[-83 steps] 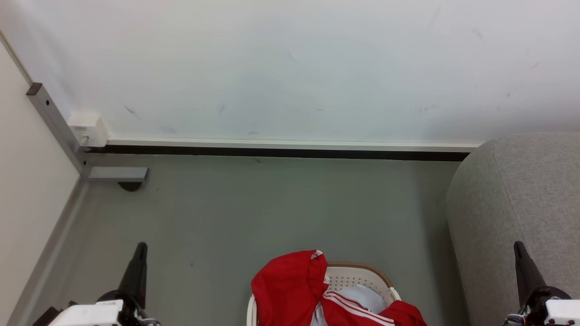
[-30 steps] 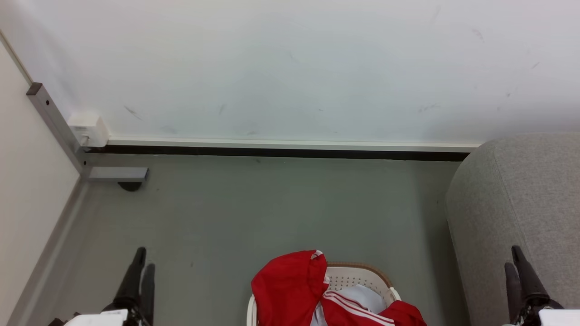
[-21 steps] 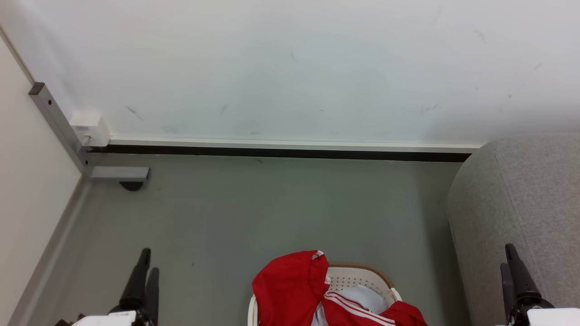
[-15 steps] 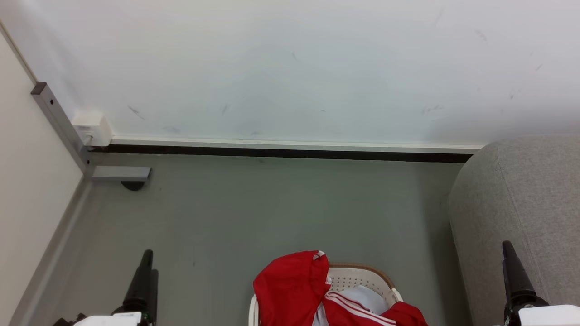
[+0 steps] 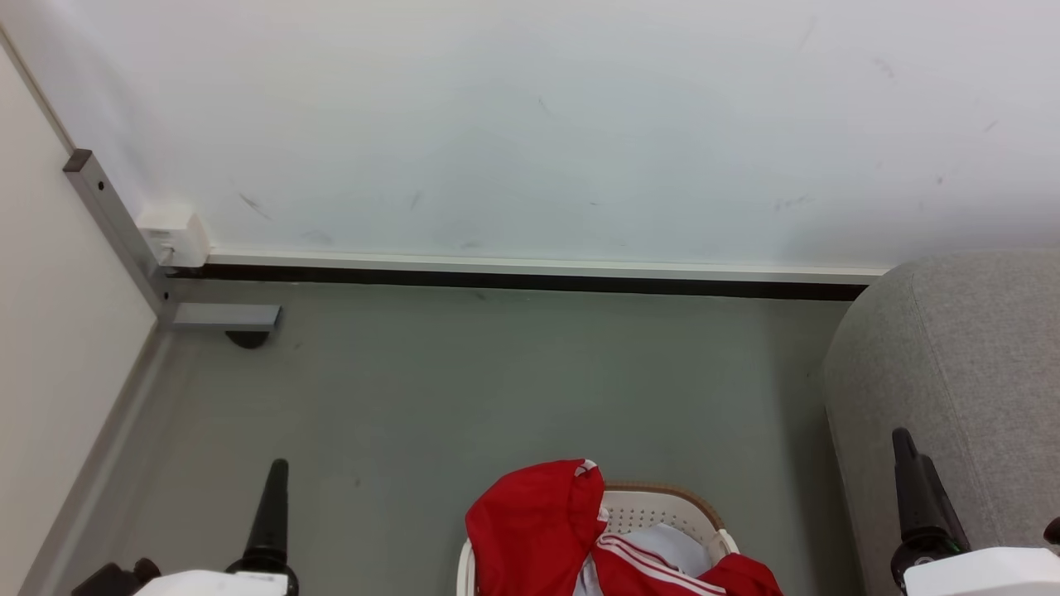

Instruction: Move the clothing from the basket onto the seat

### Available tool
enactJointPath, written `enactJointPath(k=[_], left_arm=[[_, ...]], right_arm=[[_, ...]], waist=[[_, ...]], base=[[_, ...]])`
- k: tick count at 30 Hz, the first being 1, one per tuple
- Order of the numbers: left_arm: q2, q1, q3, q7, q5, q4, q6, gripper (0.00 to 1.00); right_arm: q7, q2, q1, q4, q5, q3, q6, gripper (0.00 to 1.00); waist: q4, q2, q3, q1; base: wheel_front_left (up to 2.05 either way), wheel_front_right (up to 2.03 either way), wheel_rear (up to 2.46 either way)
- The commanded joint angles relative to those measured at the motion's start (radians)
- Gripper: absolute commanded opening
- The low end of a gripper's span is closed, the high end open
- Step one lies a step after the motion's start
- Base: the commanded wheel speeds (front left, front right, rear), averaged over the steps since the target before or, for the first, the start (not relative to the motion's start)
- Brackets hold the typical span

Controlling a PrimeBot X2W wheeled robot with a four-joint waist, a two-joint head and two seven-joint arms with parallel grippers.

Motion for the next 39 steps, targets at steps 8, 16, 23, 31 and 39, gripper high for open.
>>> enactJointPath(k=[8, 16, 23, 31, 39], left_arm=[[0.007, 0.009, -0.023, -0.040, 0.226, -0.047, 0.023, 1.00], [0.008, 0.020, -0.036, -0.063, 0.371, -0.064, 0.040, 1.00], [0.008, 0.031, -0.040, -0.085, 0.491, -0.080, 0.051, 1.00], [0.009, 0.043, -0.044, -0.108, 0.603, -0.085, 0.058, 1.00], [0.013, 0.054, -0.051, -0.130, 0.701, -0.081, 0.063, 1.00]], right_arm=[[-0.039, -0.024, -0.003, -0.015, -0.227, 0.027, -0.001, 1.00], [-0.062, -0.028, -0.001, 0.006, -0.361, 0.047, -0.001, 1.00], [-0.084, -0.034, -0.008, 0.037, -0.474, 0.069, -0.001, 1.00], [-0.107, -0.043, -0.014, 0.065, -0.587, 0.088, -0.001, 1.00], [-0.129, -0.044, -0.015, 0.083, -0.677, 0.097, -0.001, 1.00]], waist=[[0.001, 0.0000, -0.003, 0.0000], [0.002, 0.0000, -0.006, 0.0000], [0.005, 0.0000, -0.008, 0.0000], [0.008, 0.0000, -0.011, 0.0000], [0.010, 0.0000, -0.014, 0.0000]], base=[[0.00, 0.00, 0.00], [0.00, 0.00, 0.00], [0.00, 0.00, 0.00], [0.00, 0.00, 0.00], [0.00, 0.00, 0.00]])
